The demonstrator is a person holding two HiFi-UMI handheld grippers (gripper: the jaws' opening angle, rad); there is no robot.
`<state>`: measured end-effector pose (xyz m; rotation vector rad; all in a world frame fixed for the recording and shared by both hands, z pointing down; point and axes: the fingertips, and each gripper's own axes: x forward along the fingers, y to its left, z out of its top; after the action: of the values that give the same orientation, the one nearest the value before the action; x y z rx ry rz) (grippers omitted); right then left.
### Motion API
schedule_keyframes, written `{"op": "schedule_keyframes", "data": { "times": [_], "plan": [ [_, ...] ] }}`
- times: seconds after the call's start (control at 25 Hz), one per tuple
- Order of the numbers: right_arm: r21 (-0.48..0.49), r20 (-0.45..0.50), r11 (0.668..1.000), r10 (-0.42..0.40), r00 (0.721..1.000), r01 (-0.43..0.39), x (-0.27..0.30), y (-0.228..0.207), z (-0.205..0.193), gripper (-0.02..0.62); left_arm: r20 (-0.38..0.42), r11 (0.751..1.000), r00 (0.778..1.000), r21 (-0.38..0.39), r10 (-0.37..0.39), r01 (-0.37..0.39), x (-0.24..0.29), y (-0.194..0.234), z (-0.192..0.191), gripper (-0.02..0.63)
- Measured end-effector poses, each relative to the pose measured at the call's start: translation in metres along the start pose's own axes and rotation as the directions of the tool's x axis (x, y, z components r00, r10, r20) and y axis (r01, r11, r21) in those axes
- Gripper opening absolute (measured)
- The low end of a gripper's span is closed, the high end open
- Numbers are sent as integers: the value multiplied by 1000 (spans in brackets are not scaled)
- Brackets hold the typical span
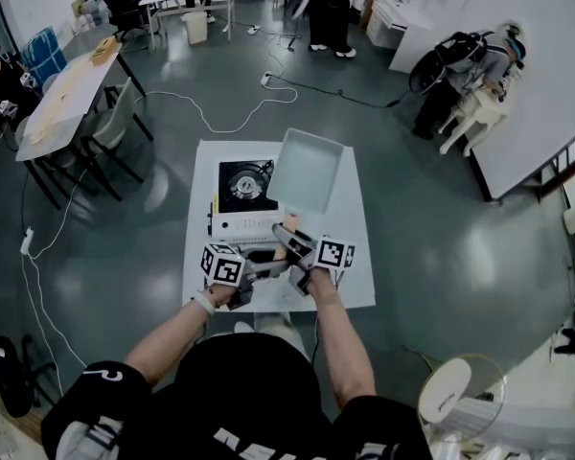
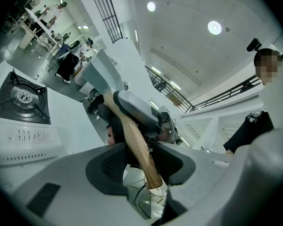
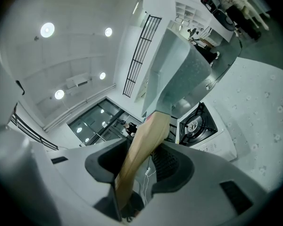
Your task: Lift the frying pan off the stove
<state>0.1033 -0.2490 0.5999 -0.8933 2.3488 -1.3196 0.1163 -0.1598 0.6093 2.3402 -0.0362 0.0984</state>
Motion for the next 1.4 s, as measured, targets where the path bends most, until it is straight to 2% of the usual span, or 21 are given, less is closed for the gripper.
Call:
{"op": "schedule_keyframes", "data": {
  "times": [0.12, 0.32, 0.44, 0.6, 0.76, 1.4],
  "plan": [
    [14, 6, 1000, 16, 1000, -16, 2, 0, 0, 158, -3, 1000, 1000, -3, 2, -2, 1, 2, 0, 160],
    [-24, 1, 1000, 6, 1000, -6, -1, 0, 1, 158, 0, 1000, 1000, -1, 4, -4, 2, -1, 0, 160],
    [-3, 2, 1000, -11, 1000, 11, -6, -1, 1, 158, 0, 1000, 1000, -4, 4, -4, 4, -5, -1, 160],
    [10, 8, 1000, 26, 1000, -26, -2, 3, 2, 158, 0, 1000, 1000, -4, 2, -2, 3, -3, 1, 160],
    [20, 8, 1000, 17, 1000, -17, -2, 0, 2, 158, -2, 1000, 1000, -8, 5, -5, 4, -1, 1, 160],
    [23, 7, 1000, 12, 1000, -12, -3, 1, -1, 158, -5, 1000, 1000, -11, 11, -11, 2, -4, 0, 160]
  ]
}}
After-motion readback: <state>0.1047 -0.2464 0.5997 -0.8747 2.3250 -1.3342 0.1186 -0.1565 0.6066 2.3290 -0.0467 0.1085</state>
